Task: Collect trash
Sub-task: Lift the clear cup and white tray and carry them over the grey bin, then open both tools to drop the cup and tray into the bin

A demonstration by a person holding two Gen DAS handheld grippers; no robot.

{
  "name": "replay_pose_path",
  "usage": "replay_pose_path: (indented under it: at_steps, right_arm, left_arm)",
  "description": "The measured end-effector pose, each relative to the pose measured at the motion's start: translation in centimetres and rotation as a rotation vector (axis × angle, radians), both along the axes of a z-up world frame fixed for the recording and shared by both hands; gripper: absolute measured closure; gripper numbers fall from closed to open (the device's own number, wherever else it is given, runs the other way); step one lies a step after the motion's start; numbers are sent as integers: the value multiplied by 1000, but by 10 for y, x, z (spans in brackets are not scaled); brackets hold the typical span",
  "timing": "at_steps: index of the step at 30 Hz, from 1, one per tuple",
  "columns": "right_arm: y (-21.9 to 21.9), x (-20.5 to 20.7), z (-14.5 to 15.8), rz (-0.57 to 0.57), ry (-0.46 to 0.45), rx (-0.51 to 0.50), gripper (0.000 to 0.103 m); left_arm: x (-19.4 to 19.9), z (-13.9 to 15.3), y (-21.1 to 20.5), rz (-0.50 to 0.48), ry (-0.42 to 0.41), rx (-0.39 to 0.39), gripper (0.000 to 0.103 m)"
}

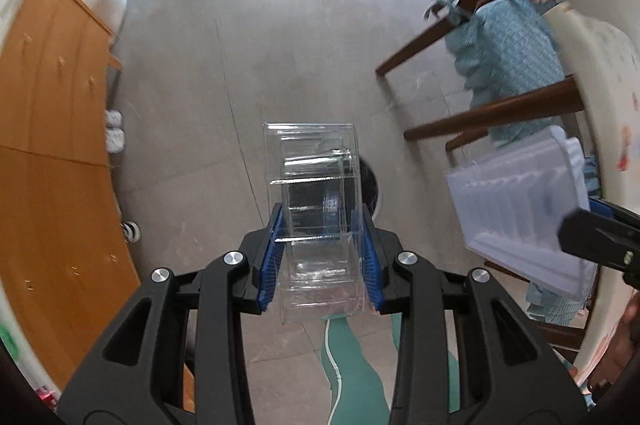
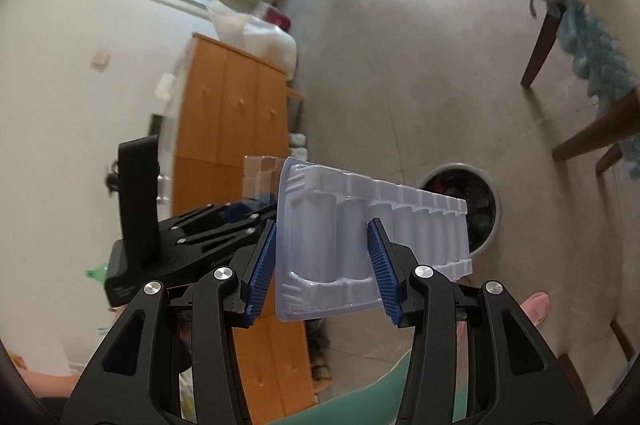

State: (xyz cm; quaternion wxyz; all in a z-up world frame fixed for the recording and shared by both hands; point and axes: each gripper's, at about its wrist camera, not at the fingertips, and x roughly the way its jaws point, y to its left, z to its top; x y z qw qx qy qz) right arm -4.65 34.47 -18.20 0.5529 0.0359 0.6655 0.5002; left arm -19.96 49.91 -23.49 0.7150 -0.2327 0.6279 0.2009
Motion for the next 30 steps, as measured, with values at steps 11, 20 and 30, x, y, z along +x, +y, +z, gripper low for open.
replay_pose_path:
  at_steps: [11,20,30]
  right_arm:
    - [42,8,-203,-55,178,-30,56]
    - [34,13,-337,-195,243,-116,56]
    - [26,8,-407,-245,221,-227,36]
  left_arm:
    - [4,-174,17,-49,12,-113,71]
    - [12,-309,19,-74,99,-137,71]
    - [19,-381,-7,-171,216,-86,32]
